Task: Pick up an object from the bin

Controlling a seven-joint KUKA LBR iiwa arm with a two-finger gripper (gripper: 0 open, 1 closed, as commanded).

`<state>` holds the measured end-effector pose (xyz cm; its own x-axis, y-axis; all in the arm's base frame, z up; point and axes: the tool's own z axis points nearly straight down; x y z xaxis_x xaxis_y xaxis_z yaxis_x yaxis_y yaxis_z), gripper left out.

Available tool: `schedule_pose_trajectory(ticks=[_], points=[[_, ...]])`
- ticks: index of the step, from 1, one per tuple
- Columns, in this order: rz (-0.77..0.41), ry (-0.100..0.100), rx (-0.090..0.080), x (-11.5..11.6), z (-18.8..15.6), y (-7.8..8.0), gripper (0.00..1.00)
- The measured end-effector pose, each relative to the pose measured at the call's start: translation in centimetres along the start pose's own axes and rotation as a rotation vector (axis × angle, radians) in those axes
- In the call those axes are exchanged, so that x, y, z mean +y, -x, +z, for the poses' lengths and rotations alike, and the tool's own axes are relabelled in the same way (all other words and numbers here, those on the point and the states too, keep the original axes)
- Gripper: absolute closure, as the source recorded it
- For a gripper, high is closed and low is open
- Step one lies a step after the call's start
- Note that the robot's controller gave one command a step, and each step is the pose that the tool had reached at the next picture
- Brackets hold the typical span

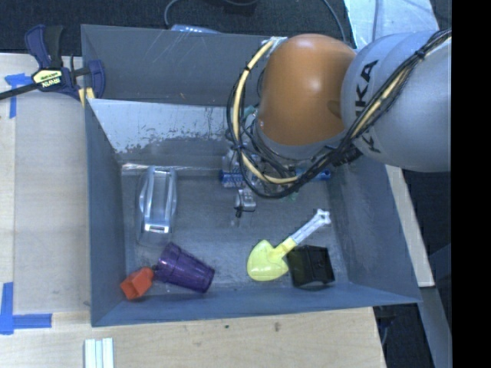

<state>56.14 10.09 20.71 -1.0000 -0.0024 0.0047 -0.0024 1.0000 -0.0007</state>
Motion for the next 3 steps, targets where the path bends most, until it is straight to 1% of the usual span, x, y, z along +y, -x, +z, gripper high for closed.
schedule_pose_trajectory(ticks=[1, 2, 3], points=[[0.001, 0.0, -0.001, 0.0, -0.1, 0.0, 0.0], [-0.07, 0.0, -0.007, 0.3, -0.6, 0.1, 0.0], [-0.325, 0.002, -0.013, -2.9, 3.3, 1.2, 0.0]])
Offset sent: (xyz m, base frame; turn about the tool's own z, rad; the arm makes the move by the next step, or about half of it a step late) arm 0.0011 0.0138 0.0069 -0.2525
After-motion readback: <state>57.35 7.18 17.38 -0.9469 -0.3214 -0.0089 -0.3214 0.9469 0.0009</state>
